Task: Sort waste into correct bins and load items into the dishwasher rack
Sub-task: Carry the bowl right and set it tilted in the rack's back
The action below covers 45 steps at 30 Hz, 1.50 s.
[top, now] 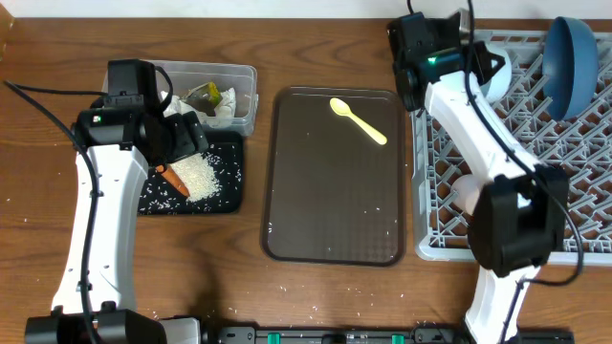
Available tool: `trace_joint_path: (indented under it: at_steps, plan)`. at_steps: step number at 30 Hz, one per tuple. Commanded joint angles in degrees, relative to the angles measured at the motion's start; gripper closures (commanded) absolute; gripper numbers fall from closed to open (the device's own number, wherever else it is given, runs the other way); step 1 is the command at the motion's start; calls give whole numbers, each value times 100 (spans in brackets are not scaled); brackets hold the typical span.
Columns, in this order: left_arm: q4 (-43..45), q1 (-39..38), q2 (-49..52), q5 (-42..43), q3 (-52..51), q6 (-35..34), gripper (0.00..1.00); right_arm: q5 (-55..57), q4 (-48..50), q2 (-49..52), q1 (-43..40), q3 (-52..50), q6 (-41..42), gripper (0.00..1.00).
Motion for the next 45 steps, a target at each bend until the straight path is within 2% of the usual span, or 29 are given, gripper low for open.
trace_joint_path:
  at_steps: [1, 10, 16, 22, 25, 30, 45]
  plan:
    - [-15, 26, 44, 11, 4, 9, 4, 433, 149, 214, -68, -20, -166, 99]
    - [-15, 26, 44, 11, 4, 9, 4, 210, 396, 393, -33, -20, -175, 99]
    - [-15, 26, 44, 11, 4, 9, 4, -400, 9, 393, 120, -20, -170, 99]
    - [-15, 26, 44, 11, 4, 9, 4, -479, -57, 393, 131, -20, -173, 99]
    - [-15, 26, 44, 11, 4, 9, 4, -413, -44, 393, 118, -20, -170, 99]
    - [-15, 26, 44, 11, 4, 9, 4, 326, 260, 393, -15, -20, -195, 99]
    - [-15, 26, 44, 11, 4, 9, 4, 527, 387, 393, -348, -22, -295, 99]
